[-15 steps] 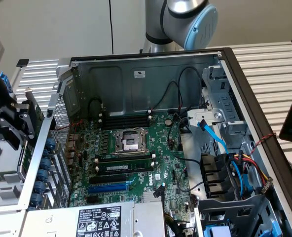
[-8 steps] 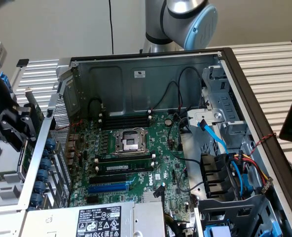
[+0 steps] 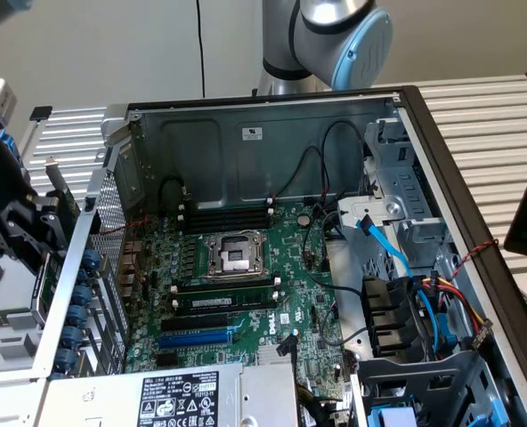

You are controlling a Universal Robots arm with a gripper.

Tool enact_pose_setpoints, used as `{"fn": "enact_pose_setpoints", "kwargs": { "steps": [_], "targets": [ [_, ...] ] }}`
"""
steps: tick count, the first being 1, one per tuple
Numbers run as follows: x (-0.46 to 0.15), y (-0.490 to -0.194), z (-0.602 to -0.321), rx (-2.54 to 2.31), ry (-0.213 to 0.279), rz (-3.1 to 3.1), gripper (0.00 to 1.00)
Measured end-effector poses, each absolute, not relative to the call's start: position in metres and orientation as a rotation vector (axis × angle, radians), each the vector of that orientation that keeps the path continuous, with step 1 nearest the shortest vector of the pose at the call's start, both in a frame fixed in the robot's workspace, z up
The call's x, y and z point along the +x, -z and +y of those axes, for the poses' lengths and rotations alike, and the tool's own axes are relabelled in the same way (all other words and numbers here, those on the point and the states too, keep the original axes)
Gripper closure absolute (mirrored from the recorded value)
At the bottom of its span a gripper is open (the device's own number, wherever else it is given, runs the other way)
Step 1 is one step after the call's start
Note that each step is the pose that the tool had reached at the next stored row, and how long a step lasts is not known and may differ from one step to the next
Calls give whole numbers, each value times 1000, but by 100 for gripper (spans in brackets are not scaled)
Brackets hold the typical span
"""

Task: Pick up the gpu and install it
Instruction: 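Pick up the gpu and move the gpu toward the slot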

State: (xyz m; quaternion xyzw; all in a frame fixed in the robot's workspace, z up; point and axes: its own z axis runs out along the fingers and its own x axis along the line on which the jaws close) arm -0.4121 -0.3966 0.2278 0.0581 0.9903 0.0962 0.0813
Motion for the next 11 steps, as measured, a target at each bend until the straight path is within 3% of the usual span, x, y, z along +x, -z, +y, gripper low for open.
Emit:
{"fn": "enact_pose_setpoints", "kwargs": {
  "steps": [11],
  "targets": [
    [-412, -226, -394, 214, -285, 2955, 47]
  ]
}}
